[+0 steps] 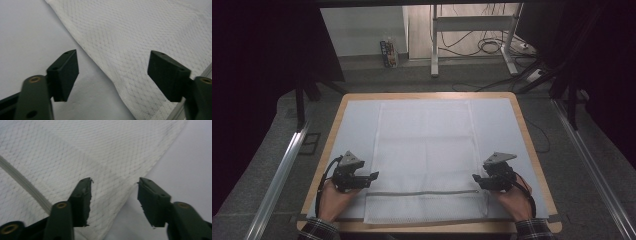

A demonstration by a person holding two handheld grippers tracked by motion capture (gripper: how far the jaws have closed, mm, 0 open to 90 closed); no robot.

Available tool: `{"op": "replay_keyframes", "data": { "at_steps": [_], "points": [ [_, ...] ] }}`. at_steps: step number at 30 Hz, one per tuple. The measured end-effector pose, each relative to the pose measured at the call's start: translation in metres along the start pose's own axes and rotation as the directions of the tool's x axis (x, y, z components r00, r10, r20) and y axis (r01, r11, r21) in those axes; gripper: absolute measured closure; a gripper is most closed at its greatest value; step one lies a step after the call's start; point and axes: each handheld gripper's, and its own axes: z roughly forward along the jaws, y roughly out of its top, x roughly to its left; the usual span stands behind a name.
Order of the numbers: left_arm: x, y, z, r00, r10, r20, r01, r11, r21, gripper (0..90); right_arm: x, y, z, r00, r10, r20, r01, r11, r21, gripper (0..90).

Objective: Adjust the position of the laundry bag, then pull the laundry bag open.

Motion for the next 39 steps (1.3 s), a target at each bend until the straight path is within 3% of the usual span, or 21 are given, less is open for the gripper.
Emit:
{"op": "replay_keyframes", "data": {
  "at_steps": [4, 11, 17, 22, 30, 39],
  "points": [
    [-0.002, 0.0, 0.0, 0.9999, 0.013, 0.002, -0.013, 0.9999, 0.0, 15.5, -0.003, 0.0, -0.001, 1.0, 0.004, 0.008, -0.003, 1.0, -0.021, 34.1],
    [-0.005, 0.001, 0.0, 0.9995, 0.033, -0.004, -0.033, 0.9994, 0.008, 12.7, -0.001, 0.001, -0.004, 1.0, 0.007, 0.0, -0.007, 1.0, -0.027, 32.0],
    [-0.012, 0.004, 0.0, 0.9978, 0.065, 0.01, -0.065, 0.9979, -0.007, 9.2, 0.002, 0.001, -0.009, 1.0, -0.001, -0.001, 0.001, 1.0, -0.023, 33.0],
    [-0.022, 0.006, 0.0, 0.9952, 0.098, 0.009, -0.097, 0.9952, -0.013, 7.7, 0.006, -0.004, -0.019, 0.9998, 0.02, -0.007, -0.02, 1.0, -0.019, 41.3],
    [-0.037, 0.007, -0.002, 0.9949, 0.09, 0.045, -0.088, 0.9956, -0.032, 7.8, 0.01, -0.016, -0.035, 0.999, 0.041, -0.015, -0.041, 0.999, -0.013, 51.7],
    [-0.055, 0.005, -0.003, 0.9915, 0.074, 0.107, -0.068, 0.996, -0.058, 8.4, 0.018, -0.029, -0.046, 0.9984, 0.037, -0.043, -0.038, 0.999, -0.017, 53.2]
  ]
}}
